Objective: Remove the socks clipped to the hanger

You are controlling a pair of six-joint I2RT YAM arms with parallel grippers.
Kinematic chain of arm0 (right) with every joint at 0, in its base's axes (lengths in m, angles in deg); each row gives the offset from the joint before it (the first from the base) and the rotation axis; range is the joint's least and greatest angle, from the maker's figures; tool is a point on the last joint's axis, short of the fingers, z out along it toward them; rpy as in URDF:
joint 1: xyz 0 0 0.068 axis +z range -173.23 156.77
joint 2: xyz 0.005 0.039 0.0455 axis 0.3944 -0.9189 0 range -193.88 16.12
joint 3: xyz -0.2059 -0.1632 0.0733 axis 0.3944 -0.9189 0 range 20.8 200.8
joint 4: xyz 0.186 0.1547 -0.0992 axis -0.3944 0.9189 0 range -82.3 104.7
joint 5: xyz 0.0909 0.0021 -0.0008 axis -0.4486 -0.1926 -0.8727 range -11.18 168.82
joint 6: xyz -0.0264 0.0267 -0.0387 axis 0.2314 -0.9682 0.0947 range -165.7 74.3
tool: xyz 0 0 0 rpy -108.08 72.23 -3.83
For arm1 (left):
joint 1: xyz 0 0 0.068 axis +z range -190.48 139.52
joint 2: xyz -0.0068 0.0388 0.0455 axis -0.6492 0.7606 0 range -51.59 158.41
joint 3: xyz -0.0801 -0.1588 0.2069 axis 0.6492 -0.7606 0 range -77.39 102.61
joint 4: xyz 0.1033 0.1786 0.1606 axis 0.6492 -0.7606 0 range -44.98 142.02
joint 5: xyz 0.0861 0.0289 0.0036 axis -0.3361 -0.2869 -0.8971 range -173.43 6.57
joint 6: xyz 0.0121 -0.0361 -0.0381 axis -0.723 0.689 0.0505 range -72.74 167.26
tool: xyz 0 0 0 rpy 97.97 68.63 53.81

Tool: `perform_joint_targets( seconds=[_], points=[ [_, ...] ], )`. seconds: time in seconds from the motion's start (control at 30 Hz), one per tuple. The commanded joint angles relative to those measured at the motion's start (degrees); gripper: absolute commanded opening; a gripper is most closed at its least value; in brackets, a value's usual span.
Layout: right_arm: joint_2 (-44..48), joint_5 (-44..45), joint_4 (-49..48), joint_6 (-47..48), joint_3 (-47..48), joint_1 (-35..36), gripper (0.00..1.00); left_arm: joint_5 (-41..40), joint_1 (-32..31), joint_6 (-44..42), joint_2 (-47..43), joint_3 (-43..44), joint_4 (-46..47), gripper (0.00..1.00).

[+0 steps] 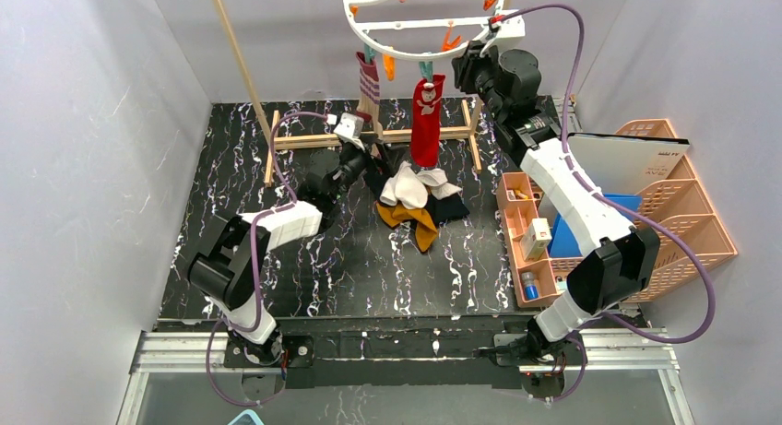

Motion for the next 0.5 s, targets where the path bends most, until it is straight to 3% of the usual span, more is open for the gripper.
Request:
perform_joint_targets(
  seconds=[0.0,0.47],
  points=[
    [2.1,-1.0,-2.9,-1.6,-0.6,-1.6,0.04,3.7,-0.3,0.6,-0.1,3.9,3.3,0.95],
    [0.7,-2.1,-2.7,-2.9,0.2,-2.8,0.04,8.6,-1.5,4.3,8.2,9.9,11.5,0.95]
  ],
)
